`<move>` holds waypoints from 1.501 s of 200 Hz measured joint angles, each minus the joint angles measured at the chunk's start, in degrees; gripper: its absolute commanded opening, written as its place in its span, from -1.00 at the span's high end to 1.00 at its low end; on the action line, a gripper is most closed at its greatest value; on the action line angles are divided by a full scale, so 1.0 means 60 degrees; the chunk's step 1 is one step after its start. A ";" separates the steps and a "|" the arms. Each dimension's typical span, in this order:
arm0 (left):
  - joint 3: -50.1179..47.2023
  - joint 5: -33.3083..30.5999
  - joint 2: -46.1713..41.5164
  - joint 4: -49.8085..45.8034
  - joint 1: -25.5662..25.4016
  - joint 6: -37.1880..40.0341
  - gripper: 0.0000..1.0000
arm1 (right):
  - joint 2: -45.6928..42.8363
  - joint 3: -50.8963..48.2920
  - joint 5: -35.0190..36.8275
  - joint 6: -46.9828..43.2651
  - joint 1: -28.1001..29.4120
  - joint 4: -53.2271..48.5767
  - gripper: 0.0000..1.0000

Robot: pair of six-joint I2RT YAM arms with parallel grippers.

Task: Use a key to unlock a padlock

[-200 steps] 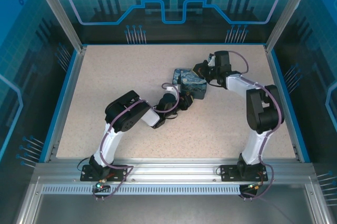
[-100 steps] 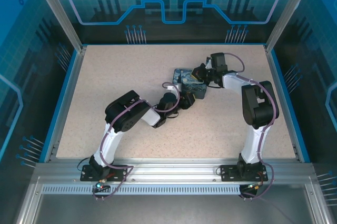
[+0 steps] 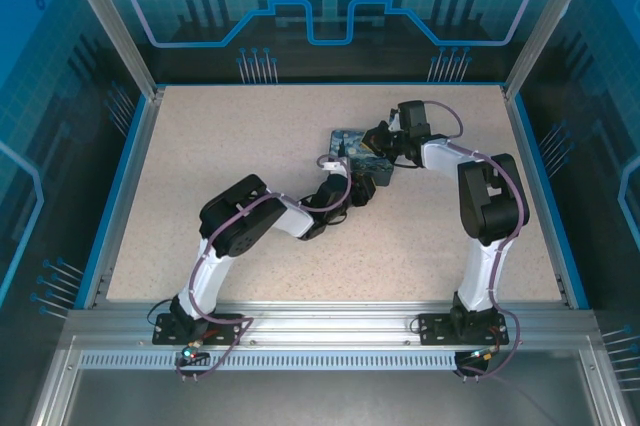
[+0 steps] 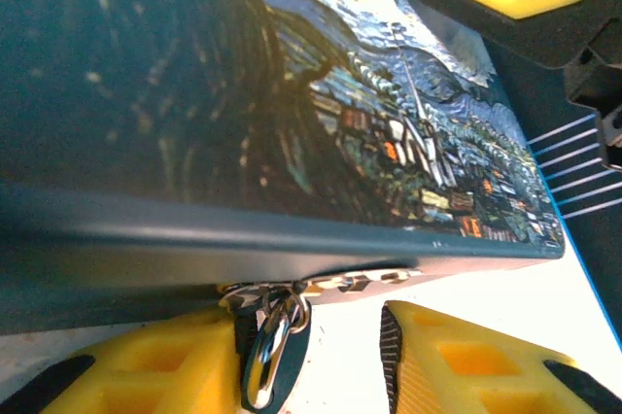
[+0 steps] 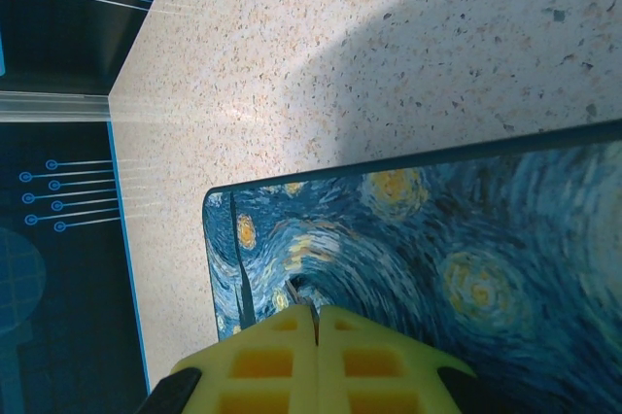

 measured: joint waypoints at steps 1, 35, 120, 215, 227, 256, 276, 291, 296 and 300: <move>0.0011 -0.0007 0.0000 -0.0022 0.0000 0.0000 0.24 | 0.0000 0.0000 0.0000 0.0000 0.0000 0.0000 1.00; 0.0321 -0.0557 -0.0015 -0.0747 -0.0120 -0.0222 0.37 | 0.0000 0.0000 0.0036 0.0000 0.0000 0.0007 1.00; 0.0714 -0.0900 0.0051 -0.1388 -0.0182 -0.0408 0.89 | 0.0044 0.0000 0.0040 0.0004 0.0004 0.0135 1.00; -0.1319 0.0838 -0.1472 -0.1235 0.0481 -0.0605 1.00 | -0.0423 -0.0004 -0.0270 0.0036 0.0004 0.0051 1.00; -0.1708 0.1111 -0.1840 -0.1355 0.0586 -0.0678 1.00 | -0.0834 -0.0084 -0.0382 0.0051 0.0004 0.0069 1.00; -0.2353 0.1785 -0.2710 -0.1938 0.0783 -0.0743 1.00 | -0.2375 -0.0823 -0.0674 0.0138 0.0029 0.0233 1.00; -0.2532 0.2386 -0.3249 -0.2437 0.0922 -0.0787 1.00 | -0.3727 -0.1832 -0.0841 0.0149 0.0171 0.0412 1.00; -0.2597 0.2739 -0.3566 -0.2754 0.1016 -0.0929 1.00 | -0.4736 -0.2776 -0.0973 0.0175 0.0328 0.0550 1.00; -0.2605 0.2834 -0.3657 -0.2852 0.1045 -0.0976 1.00 | -0.5034 -0.3089 -0.0987 0.0178 0.0386 0.0594 1.00; -0.2612 0.2911 -0.3730 -0.2929 0.1071 -0.0998 1.00 | -0.5340 -0.3424 -0.1016 0.0186 0.0437 0.0623 1.00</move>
